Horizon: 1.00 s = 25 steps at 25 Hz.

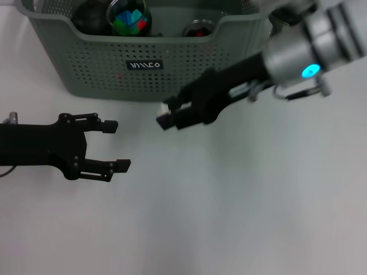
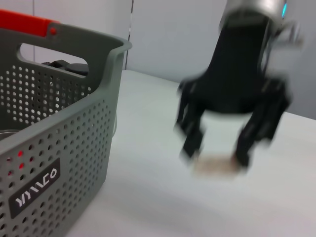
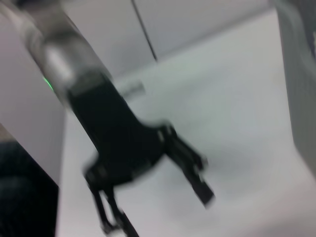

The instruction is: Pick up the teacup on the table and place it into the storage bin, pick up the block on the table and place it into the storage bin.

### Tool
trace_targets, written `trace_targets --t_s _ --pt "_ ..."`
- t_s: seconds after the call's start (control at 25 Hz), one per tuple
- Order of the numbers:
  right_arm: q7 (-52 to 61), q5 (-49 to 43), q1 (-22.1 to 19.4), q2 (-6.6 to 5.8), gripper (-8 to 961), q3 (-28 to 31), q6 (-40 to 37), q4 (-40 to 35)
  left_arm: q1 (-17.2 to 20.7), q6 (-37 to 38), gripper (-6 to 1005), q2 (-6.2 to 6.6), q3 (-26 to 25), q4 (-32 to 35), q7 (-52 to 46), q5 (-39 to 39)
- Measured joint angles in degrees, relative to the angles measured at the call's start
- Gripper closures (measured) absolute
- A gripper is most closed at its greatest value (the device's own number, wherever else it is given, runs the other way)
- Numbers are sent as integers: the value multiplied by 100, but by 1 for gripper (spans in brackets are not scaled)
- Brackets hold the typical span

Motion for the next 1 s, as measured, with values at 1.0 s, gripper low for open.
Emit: trace_targets --t_s 1.0 --pt "1322 -2800 1703 -266 516 2773 580 269 -118 68 115 -15 69 -5 45 -32"
